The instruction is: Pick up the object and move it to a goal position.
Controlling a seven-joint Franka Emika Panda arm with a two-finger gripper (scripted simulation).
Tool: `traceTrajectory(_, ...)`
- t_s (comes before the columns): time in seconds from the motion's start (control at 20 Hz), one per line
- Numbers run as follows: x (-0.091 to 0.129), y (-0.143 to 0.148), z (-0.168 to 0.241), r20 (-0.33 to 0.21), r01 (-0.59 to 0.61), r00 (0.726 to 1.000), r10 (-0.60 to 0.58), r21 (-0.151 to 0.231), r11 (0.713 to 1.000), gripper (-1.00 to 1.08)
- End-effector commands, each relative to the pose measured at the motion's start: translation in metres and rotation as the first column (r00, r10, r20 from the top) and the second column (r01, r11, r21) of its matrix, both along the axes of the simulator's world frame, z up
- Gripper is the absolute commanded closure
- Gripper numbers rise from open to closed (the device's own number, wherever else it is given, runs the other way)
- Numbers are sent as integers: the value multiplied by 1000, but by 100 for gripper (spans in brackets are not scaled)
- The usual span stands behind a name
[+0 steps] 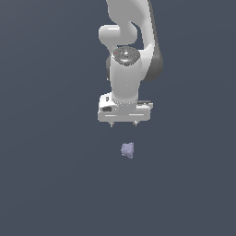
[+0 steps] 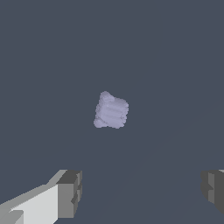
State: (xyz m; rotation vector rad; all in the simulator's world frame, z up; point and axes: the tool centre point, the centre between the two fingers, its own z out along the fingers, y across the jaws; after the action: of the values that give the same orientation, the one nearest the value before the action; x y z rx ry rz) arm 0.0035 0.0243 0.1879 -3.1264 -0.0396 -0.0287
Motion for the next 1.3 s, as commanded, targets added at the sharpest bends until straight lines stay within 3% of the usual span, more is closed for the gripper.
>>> traceTrajectory(0.0, 0, 0, 0, 0, 0, 1000, 0, 0, 1000, -92)
traceTrajectory(0.6, 2, 33, 0, 5, -79, 997, 79, 10, 997, -92)
traceTrajectory(1.25, 22, 29, -34, -6, 40, 999, -40, 7, 999, -92)
